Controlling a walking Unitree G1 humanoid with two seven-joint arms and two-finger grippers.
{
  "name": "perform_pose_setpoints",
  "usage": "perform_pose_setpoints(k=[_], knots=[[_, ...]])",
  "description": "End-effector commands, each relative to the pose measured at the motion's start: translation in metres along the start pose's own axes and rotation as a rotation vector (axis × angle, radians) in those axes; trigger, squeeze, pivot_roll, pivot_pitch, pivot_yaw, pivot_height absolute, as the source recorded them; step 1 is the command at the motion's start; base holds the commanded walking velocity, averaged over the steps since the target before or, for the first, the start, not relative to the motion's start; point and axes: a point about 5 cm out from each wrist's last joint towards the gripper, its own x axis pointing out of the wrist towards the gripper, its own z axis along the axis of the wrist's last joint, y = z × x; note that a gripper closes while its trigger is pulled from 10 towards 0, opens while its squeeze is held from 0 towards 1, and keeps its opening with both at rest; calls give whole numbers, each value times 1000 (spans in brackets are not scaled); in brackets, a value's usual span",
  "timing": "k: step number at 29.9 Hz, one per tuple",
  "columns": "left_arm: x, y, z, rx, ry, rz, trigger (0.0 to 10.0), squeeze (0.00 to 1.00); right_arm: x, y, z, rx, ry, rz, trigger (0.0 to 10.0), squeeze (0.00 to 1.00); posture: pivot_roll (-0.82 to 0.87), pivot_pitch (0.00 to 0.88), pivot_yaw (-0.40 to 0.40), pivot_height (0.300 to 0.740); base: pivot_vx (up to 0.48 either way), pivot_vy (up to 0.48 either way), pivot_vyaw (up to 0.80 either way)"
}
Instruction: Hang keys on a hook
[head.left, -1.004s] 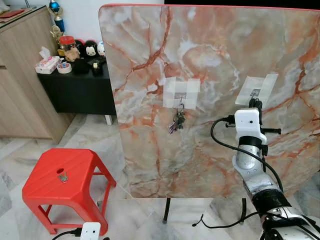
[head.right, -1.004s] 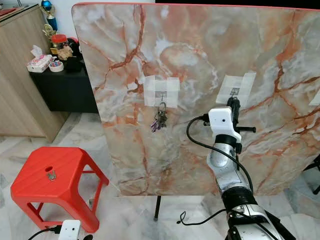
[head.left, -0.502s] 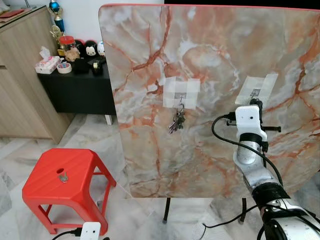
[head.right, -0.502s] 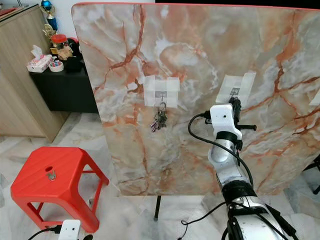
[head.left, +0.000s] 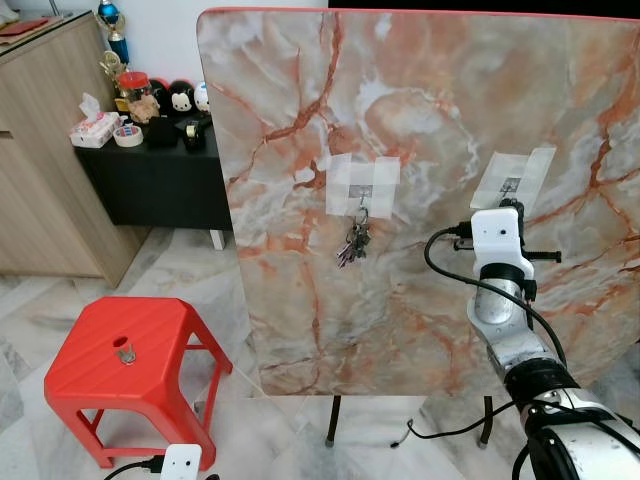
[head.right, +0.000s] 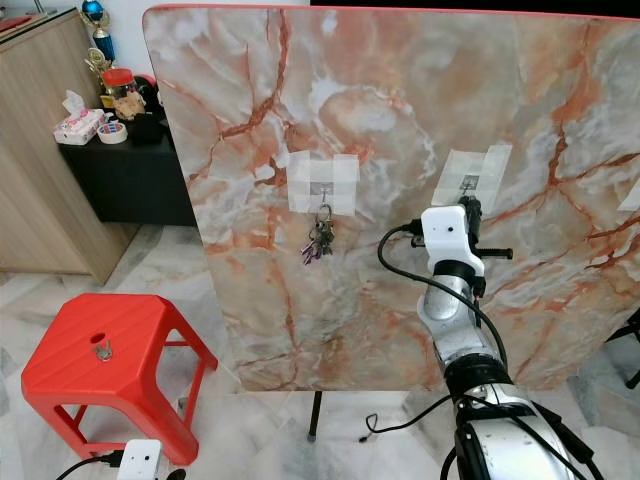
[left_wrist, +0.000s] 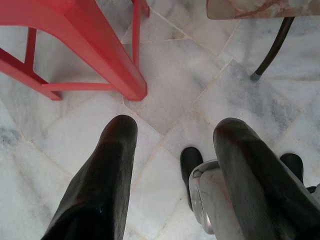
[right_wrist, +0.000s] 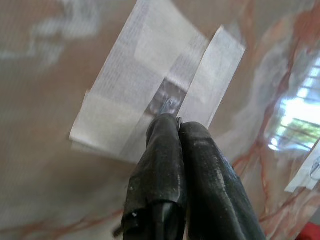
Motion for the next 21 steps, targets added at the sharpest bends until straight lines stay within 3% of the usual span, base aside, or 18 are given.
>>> perform_pose_setpoints(k=[1, 21], knots=[[0, -1, -1, -9, 3, 9, 10000, 0, 7, -4, 6, 2, -17, -3, 10000, 0, 36, 0, -46, 725, 0, 0, 0], [0, -2, 0, -15, -1, 14, 10000, 0, 8, 6, 9, -38, -22, 83, 10000, 0, 39, 0, -51, 725, 0, 0, 0]])
